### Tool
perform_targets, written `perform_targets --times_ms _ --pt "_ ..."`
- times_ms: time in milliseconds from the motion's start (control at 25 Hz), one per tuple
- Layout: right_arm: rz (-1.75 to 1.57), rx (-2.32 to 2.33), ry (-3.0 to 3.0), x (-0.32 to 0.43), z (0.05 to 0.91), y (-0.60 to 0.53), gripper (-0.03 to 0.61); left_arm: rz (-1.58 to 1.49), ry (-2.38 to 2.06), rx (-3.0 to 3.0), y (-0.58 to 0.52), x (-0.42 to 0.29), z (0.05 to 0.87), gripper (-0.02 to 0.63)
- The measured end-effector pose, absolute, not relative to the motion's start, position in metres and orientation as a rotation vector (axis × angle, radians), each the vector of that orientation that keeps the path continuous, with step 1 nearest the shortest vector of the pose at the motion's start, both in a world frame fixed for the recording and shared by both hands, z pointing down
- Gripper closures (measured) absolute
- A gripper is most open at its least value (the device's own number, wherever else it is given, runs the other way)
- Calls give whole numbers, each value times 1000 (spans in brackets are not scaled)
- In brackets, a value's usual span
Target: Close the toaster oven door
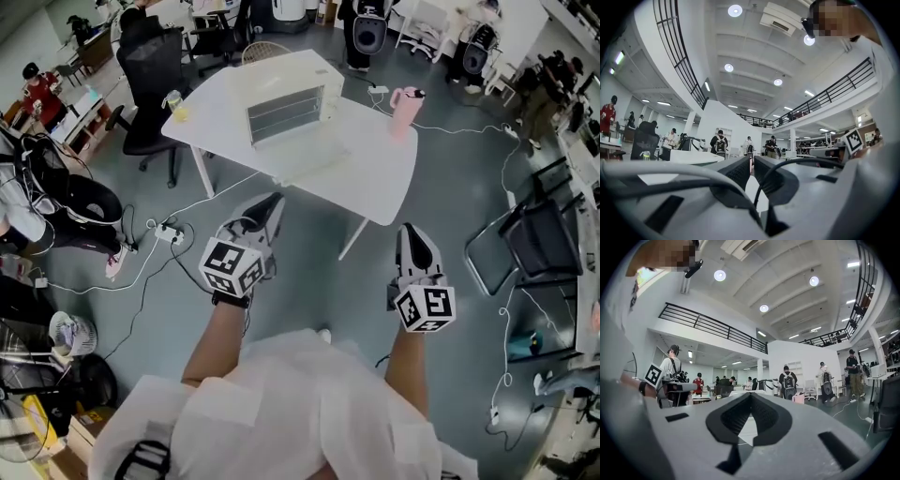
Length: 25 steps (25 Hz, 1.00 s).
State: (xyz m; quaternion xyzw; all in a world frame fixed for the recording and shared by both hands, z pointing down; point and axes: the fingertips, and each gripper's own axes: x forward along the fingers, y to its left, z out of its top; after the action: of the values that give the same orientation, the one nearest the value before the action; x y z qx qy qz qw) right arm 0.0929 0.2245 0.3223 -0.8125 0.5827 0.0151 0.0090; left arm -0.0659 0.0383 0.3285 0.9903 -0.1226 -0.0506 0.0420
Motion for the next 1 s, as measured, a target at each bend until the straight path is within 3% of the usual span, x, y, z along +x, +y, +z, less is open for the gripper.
perform_targets --times_ms 360,1000 --pt "50 -2465 1944 149 326 237 574 -174 -435 3042 72 -1 326 589" --pt "22 -2403 2032 201 345 179 558 -158 -547 3019 21 38 342 589"
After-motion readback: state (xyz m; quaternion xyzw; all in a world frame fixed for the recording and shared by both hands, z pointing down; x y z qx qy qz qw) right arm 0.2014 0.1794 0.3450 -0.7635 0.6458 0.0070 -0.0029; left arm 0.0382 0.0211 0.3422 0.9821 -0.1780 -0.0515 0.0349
